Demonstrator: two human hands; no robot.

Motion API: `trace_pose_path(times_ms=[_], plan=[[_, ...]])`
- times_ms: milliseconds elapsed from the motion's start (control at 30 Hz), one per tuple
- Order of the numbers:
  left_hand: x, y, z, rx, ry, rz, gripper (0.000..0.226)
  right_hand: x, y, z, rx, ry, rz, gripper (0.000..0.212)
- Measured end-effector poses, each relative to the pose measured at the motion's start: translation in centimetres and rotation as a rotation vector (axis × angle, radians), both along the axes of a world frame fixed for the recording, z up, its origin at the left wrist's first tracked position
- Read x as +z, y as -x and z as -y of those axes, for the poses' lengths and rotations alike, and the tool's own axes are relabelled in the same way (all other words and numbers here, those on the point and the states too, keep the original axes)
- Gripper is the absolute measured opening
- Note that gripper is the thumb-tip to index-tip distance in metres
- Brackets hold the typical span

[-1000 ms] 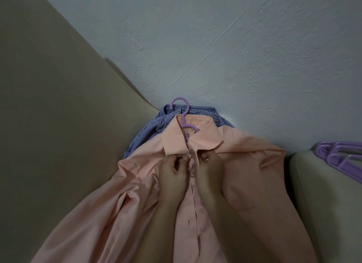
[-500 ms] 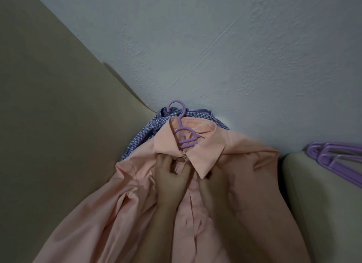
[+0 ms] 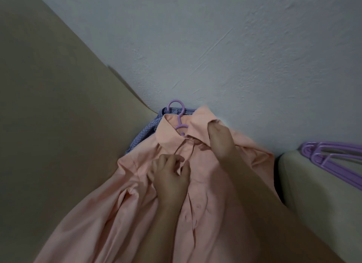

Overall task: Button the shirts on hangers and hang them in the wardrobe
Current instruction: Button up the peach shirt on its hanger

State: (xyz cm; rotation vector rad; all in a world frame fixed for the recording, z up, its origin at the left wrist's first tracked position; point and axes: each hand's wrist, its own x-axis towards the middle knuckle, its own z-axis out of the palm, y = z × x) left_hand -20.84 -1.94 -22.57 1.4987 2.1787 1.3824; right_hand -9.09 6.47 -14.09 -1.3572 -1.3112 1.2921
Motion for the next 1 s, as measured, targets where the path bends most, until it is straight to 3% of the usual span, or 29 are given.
trace_pose_path(times_ms=[167, 233, 367, 433, 600, 767, 1000], plan=[[0.6, 0.5, 0.8, -0.047, -0.057, 0.039, 0.007, 3.0, 0.4, -1.0, 0.078, 0.125, -0.33, 0.019], [0.8, 0.6, 1.3, -0.04, -0.077, 0.135, 0.009, 2.5, 0.8, -0.8, 0.102, 0.167, -0.362, 0.018], [1.0, 0.7, 1.7, 0.056, -0.075, 0.32, 0.012, -1.3, 0.1, -1.3, 0.02, -0.085, 0.086, 0.044], [0.8, 0.8, 1.6, 0.061, -0.077, 0.325, 0.007, -2.5, -0.1, -0.8, -0.042, -0.193, 0.229, 0.043], [0.3, 1.1, 1.3, 0.024, -0.106, 0.28, 0.015, -3.8, -0.5, 1.7, -0.13, -0.067, 0.254, 0.028], [0.1, 0.7, 1.1, -0.026, -0.095, 0.21, 0.014, -4.8, 0.4, 3.7, 0.012, -0.011, 0.314, 0.005], [-0.5, 1.3, 0.8, -0.059, -0.098, 0.314, 0.01, -6.6, 3.1, 2.8, -0.117, -0.188, 0.527, 0.036]])
